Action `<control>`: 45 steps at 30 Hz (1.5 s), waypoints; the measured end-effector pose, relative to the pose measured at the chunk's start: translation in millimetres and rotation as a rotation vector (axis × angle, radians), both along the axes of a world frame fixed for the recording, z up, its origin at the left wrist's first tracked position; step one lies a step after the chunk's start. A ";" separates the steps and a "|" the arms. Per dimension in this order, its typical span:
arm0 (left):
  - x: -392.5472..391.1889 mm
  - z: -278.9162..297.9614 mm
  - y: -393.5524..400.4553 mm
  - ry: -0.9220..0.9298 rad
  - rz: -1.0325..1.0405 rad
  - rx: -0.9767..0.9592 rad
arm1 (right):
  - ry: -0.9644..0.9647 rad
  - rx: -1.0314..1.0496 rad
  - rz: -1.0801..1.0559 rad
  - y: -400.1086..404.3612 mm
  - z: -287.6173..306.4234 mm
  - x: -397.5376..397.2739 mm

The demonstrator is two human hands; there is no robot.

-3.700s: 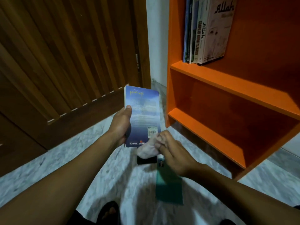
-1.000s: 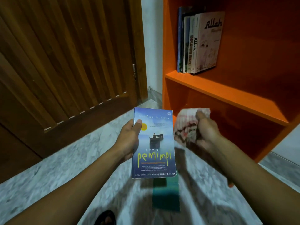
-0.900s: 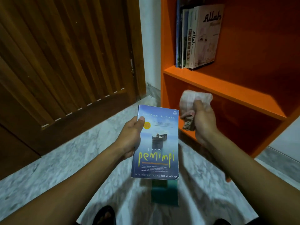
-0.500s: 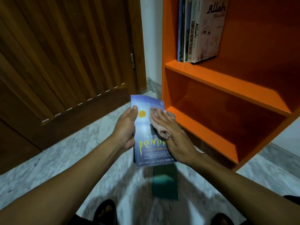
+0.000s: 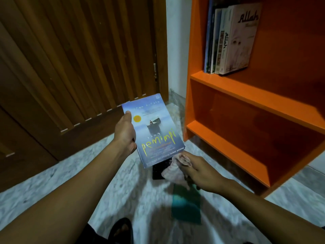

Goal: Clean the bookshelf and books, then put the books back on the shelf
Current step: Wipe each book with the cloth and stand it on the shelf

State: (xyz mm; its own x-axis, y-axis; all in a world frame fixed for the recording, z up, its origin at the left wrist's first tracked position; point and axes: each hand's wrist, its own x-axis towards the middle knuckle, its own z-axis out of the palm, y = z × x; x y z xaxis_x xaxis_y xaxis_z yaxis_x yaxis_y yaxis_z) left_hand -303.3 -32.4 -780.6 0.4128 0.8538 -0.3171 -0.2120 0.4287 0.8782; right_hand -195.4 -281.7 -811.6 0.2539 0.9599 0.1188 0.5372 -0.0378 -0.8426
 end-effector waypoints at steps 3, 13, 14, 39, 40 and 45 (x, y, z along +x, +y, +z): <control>-0.8 7.8 -9.1 0.068 -0.030 0.104 | 0.222 -0.106 -0.077 3.4 24.9 8.1; 6.3 23.0 -82.0 0.160 -0.318 0.313 | 0.474 0.293 -0.485 24.7 62.8 41.8; 9.8 22.4 -93.3 0.158 -0.358 0.283 | 0.353 0.350 -0.462 30.7 57.7 37.8; -1.9 41.3 -39.2 0.032 0.138 -0.025 | 0.090 0.115 0.077 15.1 -10.7 -26.0; -3.2 39.5 -35.0 0.046 0.142 0.020 | 0.260 0.091 0.042 15.4 -7.9 -25.1; -3.5 44.9 -38.5 0.038 0.038 0.295 | 0.434 -0.018 -0.195 14.2 -10.6 -2.9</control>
